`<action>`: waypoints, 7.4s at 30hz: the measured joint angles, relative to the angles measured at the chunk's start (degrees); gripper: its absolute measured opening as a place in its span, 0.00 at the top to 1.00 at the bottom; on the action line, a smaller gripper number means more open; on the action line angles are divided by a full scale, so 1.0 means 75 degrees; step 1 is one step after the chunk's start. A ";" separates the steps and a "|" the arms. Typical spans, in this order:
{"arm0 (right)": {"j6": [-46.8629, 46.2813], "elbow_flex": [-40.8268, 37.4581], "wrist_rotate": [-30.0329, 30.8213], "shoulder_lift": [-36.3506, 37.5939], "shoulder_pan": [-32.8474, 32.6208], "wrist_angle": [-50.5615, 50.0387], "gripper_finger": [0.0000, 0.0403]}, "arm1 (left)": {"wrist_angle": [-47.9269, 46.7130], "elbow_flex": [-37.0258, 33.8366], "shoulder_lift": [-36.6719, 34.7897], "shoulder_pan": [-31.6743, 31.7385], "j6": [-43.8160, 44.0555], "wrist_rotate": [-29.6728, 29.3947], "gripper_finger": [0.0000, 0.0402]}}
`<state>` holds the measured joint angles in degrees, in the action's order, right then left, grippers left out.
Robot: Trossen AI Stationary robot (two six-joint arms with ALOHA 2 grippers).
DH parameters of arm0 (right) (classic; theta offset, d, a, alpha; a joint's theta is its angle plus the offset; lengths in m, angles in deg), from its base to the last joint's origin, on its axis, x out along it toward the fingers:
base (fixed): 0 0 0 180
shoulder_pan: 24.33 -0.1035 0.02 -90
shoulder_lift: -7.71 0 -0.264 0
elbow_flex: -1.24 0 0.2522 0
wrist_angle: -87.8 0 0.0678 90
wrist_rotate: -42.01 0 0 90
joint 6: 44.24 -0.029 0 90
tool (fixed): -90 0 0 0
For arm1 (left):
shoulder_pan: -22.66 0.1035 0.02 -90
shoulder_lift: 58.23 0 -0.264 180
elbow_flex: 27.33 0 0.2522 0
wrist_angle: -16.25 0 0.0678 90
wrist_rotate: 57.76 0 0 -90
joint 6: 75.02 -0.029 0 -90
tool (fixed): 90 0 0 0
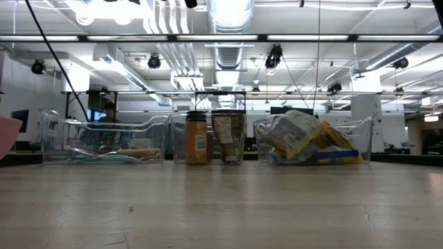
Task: Pick & Place Food Item
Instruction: Put the red seasoning can into the middle transparent bin, then return to Home Position
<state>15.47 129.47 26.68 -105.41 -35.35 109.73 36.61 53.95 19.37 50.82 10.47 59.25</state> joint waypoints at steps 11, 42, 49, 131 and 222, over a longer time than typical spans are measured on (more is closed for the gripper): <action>-0.0188 0.0234 0.0044 0.0000 -0.0110 -0.0341 0.50 | -0.0066 -0.0011 -0.0006 0.0003 0.0160 -0.0002 0.09; -0.4381 0.0488 -0.1035 0.0743 -0.0055 -0.4831 0.50 | -0.0304 -0.0026 -0.0008 0.0609 -0.0695 0.1482 0.09; -0.4494 0.0494 -0.1167 0.0809 -0.0055 -0.5042 0.50 | -0.0401 -0.0022 -0.0009 0.0657 -0.0754 0.1549 0.09; -1.1171 0.0978 -0.9057 -0.0021 0.4805 -1.2403 0.50 | -0.7955 -0.0045 -0.3360 0.0918 -0.7374 0.0521 0.09; -1.1900 -0.2228 -0.7812 0.2343 0.2915 -1.0267 0.22 | -0.7743 -0.1843 -0.6010 0.0730 -0.8360 0.0744 0.09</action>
<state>-73.78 112.76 -31.90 -87.83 -13.49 32.73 -21.46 40.13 -25.70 56.29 -52.22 64.84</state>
